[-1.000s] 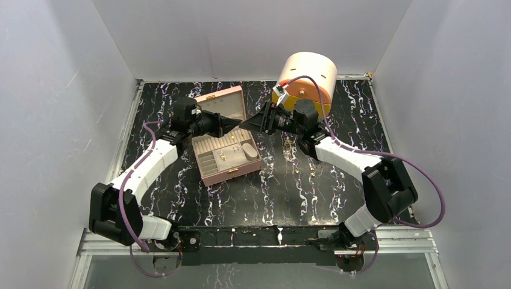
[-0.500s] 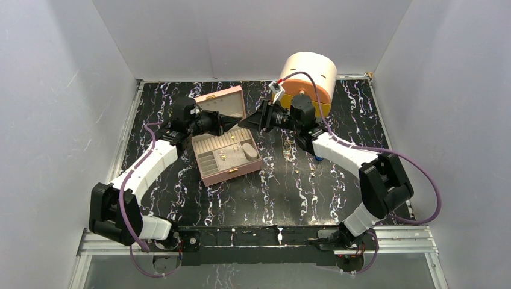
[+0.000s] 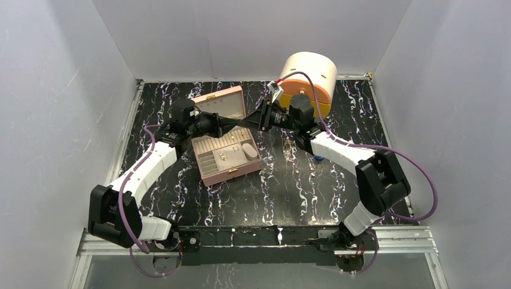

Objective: Organize the mixed jewelry
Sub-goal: Pick up the jewelry from the jewelry box.

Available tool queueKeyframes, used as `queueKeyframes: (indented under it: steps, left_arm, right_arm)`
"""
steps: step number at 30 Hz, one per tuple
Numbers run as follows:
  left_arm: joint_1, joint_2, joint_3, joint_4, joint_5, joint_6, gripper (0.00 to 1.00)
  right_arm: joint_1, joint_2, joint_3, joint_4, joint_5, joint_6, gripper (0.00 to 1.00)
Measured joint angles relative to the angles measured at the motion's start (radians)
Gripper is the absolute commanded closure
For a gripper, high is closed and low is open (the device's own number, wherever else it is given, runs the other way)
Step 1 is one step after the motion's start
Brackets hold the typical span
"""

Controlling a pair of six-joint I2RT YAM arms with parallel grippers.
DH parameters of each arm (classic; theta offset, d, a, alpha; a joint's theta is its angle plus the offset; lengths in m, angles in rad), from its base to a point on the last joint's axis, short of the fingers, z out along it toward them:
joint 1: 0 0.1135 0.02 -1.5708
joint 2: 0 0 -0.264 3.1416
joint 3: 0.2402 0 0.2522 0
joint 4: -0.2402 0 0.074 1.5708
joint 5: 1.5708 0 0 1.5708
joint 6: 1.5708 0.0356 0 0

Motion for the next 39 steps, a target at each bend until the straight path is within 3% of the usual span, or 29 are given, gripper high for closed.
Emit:
queueKeyframes:
  steps: [3,10,19,25,32,39]
  left_arm:
    - [0.000,-0.001,-0.001,-0.011,0.000,0.000,1.00]
    - [0.004,-0.002,-0.008,-0.023,0.000,0.001,1.00]
    - [0.006,-0.003,-0.009,-0.023,0.003,0.004,1.00]
    - [0.006,-0.003,-0.009,-0.026,0.003,0.008,1.00]
    - [0.006,-0.003,-0.009,-0.026,0.003,0.008,1.00]
    - [0.008,-0.003,-0.009,-0.022,0.005,0.008,1.00]
  right_arm:
    - [0.000,0.000,0.000,0.007,0.001,0.003,0.47]
    - [0.000,0.000,0.000,0.008,0.005,0.001,0.64]
    - [-0.001,0.000,0.000,0.011,-0.010,0.003,0.57]
    - [-0.002,0.002,0.000,0.005,-0.018,0.000,0.67]
    - [-0.002,0.016,0.007,0.002,-0.032,-0.005,0.68]
    - [-0.003,0.019,0.020,-0.021,-0.034,-0.009,0.80]
